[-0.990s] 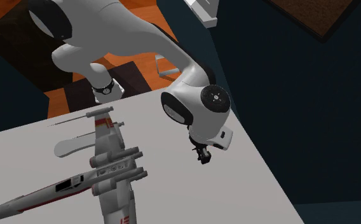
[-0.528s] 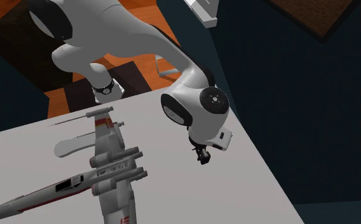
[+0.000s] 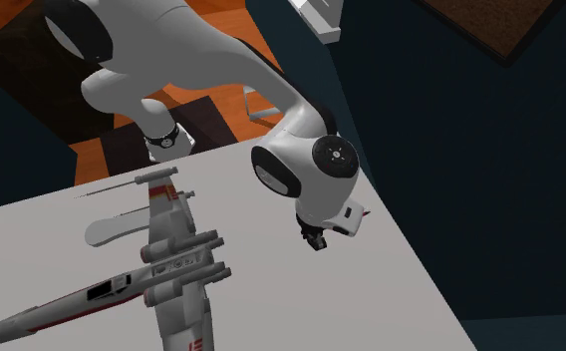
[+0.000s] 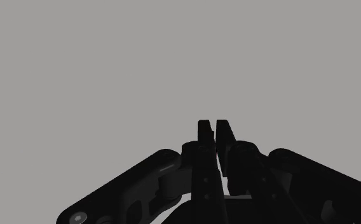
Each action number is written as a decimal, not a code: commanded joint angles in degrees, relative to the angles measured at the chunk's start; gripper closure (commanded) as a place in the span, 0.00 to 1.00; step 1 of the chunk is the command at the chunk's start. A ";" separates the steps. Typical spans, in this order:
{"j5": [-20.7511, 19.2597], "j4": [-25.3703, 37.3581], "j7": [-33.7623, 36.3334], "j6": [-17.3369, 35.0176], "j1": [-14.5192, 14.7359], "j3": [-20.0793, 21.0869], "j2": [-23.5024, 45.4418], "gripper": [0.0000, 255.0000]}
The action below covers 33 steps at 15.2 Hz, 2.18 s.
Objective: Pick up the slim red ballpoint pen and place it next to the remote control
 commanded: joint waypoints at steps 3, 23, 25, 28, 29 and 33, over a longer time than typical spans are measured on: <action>0.00 -0.11 0.13 -0.10 0.12 0.06 0.22 1.00; 1.61 0.23 -3.73 -9.06 -2.45 -0.38 -8.59 1.00; 2.04 -3.55 -5.96 -7.89 -4.00 -1.07 -11.27 1.00; 2.57 -8.55 -9.46 -6.42 -6.22 -2.28 -14.92 1.00; 2.71 -10.05 -10.66 -6.00 -6.93 -2.75 -16.04 1.00; 3.08 -15.32 -15.57 -4.59 -9.73 -4.79 -20.04 1.00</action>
